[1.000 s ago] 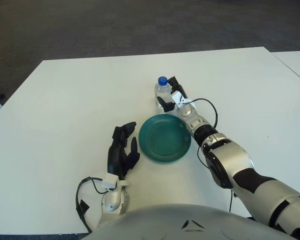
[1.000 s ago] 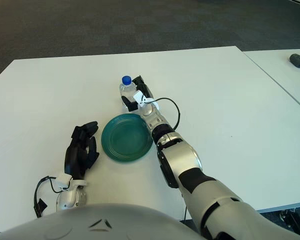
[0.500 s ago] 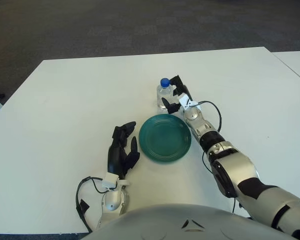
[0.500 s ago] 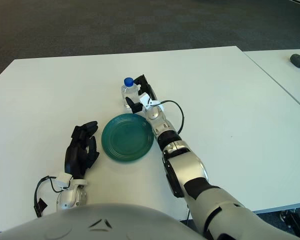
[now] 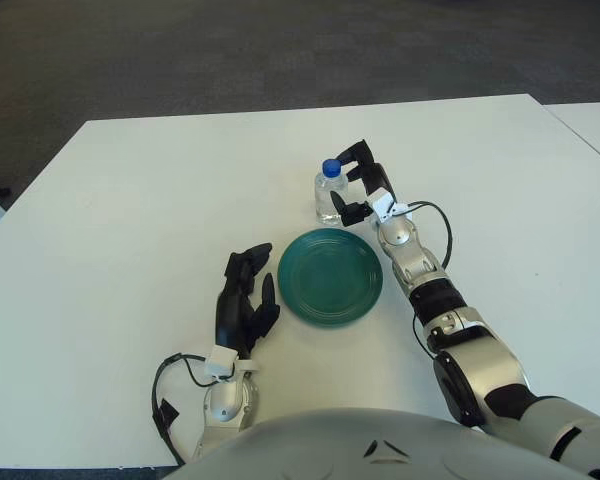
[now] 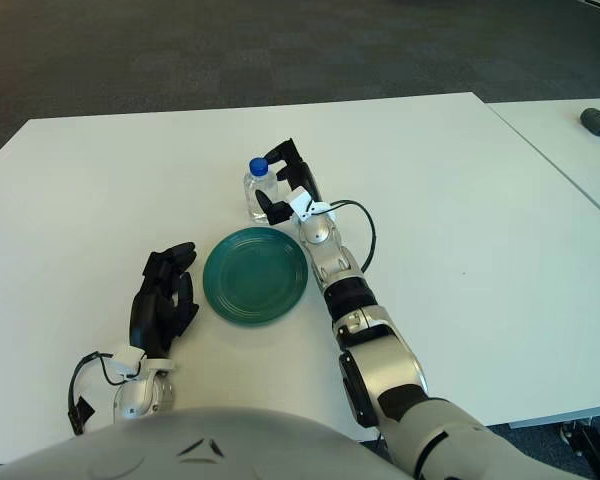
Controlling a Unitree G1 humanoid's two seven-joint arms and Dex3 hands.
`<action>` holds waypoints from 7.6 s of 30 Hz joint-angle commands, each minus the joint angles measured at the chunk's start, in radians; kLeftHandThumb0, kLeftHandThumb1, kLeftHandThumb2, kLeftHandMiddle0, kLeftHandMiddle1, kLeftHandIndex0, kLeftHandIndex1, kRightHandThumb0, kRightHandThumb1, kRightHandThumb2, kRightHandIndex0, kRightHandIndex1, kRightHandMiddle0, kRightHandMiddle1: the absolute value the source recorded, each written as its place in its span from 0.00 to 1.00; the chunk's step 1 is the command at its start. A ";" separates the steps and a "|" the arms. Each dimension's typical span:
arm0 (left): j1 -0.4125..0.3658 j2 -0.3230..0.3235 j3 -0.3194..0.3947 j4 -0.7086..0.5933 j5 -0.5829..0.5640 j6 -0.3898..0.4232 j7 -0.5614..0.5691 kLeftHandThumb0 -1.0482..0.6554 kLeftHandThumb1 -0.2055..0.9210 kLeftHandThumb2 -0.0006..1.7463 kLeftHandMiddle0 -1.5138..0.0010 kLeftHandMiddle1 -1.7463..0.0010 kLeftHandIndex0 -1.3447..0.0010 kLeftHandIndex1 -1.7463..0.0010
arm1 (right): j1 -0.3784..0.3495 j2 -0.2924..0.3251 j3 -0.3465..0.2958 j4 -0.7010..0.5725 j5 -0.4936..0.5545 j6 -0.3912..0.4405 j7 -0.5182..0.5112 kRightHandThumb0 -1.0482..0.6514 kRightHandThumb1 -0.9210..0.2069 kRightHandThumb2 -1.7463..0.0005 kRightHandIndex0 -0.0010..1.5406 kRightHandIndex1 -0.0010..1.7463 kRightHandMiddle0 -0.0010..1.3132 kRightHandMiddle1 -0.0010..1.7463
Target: Put the bottle into the plate.
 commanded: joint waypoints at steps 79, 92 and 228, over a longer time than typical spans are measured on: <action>-0.002 -0.052 -0.008 0.284 -0.008 -0.035 0.022 0.18 1.00 0.39 0.63 0.53 0.86 0.39 | 0.115 -0.195 0.117 -0.251 0.089 0.052 0.491 0.00 0.00 0.65 0.00 0.00 0.00 0.00; -0.003 -0.043 -0.006 0.293 -0.005 -0.031 0.026 0.17 1.00 0.40 0.65 0.54 0.87 0.40 | 0.111 -0.191 0.110 -0.227 0.112 0.024 0.511 0.00 0.00 0.67 0.00 0.00 0.00 0.00; 0.069 -0.080 -0.148 0.359 0.038 -0.162 0.103 0.23 1.00 0.39 0.66 0.63 0.96 0.40 | -0.236 0.089 0.099 0.553 0.087 -0.171 0.405 0.00 0.00 0.72 0.15 0.03 0.00 0.24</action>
